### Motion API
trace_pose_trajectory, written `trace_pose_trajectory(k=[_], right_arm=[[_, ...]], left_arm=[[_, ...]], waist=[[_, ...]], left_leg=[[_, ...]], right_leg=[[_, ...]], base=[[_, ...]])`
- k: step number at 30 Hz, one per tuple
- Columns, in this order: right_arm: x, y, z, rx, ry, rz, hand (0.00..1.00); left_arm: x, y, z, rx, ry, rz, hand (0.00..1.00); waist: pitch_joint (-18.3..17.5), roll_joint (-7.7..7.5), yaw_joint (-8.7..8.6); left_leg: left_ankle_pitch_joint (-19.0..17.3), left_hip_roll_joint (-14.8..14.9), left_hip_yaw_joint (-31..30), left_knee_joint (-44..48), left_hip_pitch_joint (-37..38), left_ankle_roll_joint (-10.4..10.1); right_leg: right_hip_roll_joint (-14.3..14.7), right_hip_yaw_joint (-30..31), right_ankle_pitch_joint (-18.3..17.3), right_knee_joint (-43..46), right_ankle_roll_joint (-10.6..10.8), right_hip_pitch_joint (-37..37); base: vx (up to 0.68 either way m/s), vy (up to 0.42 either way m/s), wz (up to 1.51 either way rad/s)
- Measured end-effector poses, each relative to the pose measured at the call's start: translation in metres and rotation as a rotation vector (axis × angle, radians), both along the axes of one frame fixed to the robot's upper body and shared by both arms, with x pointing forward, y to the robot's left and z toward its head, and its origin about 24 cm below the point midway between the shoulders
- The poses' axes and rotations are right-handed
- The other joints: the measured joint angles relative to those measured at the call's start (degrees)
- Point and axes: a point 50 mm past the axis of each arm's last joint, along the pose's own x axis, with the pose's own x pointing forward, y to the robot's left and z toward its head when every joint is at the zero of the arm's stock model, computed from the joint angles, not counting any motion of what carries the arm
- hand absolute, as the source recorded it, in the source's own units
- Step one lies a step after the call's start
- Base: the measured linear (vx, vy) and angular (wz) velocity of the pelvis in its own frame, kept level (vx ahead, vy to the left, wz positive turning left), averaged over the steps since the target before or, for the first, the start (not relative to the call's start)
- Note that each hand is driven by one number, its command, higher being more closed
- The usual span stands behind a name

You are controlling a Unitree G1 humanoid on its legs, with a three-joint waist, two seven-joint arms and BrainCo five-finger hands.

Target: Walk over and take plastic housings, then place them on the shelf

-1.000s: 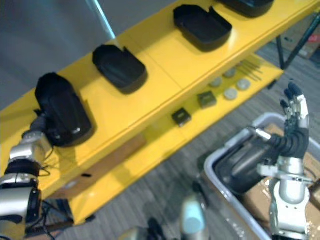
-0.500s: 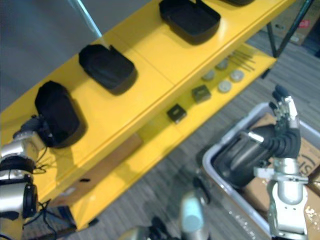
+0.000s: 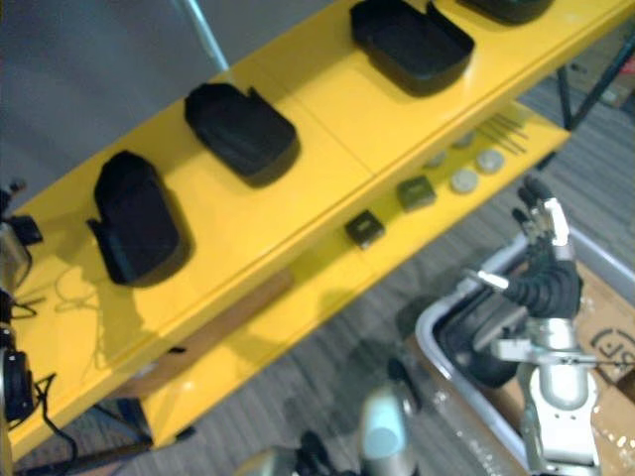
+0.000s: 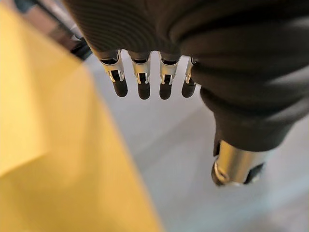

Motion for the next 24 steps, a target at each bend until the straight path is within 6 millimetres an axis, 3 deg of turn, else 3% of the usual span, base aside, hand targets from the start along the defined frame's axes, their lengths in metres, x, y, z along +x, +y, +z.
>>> trace_pose_trajectory(k=[4,8,10,12,14,16,18,22,24], right_arm=[[0.001,0.004,-0.002,0.021,-0.002,-0.001,0.0],[0.003,0.003,0.002,0.023,-0.045,-0.071,0.0],[0.003,0.004,0.003,0.01,-0.054,-0.093,0.0],[0.002,0.004,0.001,0.022,-0.055,-0.108,0.0],[0.003,0.005,-0.001,0.04,-0.05,-0.122,0.0],[0.004,0.007,-0.004,0.057,-0.047,-0.161,0.0],[0.005,0.009,-0.006,0.074,-0.046,-0.187,0.0],[0.009,0.018,-0.009,0.145,-0.062,-0.202,0.0],[0.009,0.022,-0.012,0.176,-0.059,-0.203,0.0]], left_arm=[[-0.005,-0.01,0.006,0.094,-0.069,-0.064,0.0],[-0.035,-0.017,0.024,0.217,-0.255,-0.121,0.0],[-0.052,-0.024,0.021,0.266,-0.312,-0.148,0.0],[-0.07,-0.034,0.006,0.263,-0.374,-0.171,0.0],[-0.088,-0.047,-0.02,0.213,-0.415,-0.177,0.0],[-0.112,-0.065,-0.06,0.125,-0.423,-0.164,0.0],[-0.13,-0.074,-0.08,0.103,-0.419,-0.122,0.0],[-0.164,-0.095,-0.085,0.086,-0.555,-0.108,0.0],[-0.17,-0.108,-0.085,0.083,-0.618,-0.136,0.0]], waist=[[-3.9,0.45,2.02],[-7.4,-0.41,4.89],[-8.9,-0.56,5.79],[-10.1,-0.67,6.77],[-11.1,-0.78,8.3],[-12.2,-1.47,10.67],[-12.6,-2.25,11.94],[-13.3,-3.55,14.05],[-13.3,-3.76,14.06]], left_leg=[[0.9,-0.1,-2.1,-1.8,0.2,-0.1],[1.8,-0.2,-3.5,-4.7,2.0,-0.3],[2.1,-0.2,-5.0,-5.2,1.8,-0.3],[2.4,-0.1,-6.4,-5.5,1.7,-0.3],[2.8,0.0,-8.1,-6.2,1.9,-0.4],[3.2,0.1,-9.9,-6.5,1.8,-0.6],[3.4,0.1,-11.4,-6.5,1.7,-0.8],[3.4,0.2,-12.7,-6.2,0.3,-0.9],[3.4,0.1,-13.0,-5.6,-0.6,-0.9]], right_leg=[[-0.4,-2.8,0.7,-3.3,0.0,2.5],[-0.6,-5.0,0.9,-5.6,0.0,5.5],[-0.8,-6.5,0.9,-6.6,0.0,6.5],[-1.0,-8.5,1.0,-7.7,-0.1,7.9],[-1.1,-10.3,1.2,-8.9,-0.3,9.4],[-1.0,-12.6,1.6,-10.3,-0.6,10.9],[-0.9,-14.2,1.8,-11.3,-0.8,12.3],[-0.8,-15.7,2.8,-13.3,-1.1,13.5],[-1.0,-16.0,3.4,-14.1,-1.1,13.5]], base=[[0.06,0.003,0.26],[0.05,-0.004,0.2],[0.03,-0.013,0.37],[0.02,-0.024,0.46],[0.03,-0.027,0.42],[0.02,-0.03,0.44],[-0.02,-0.024,0.41],[-0.05,-0.013,0.2],[-0.04,0.006,0.07]])
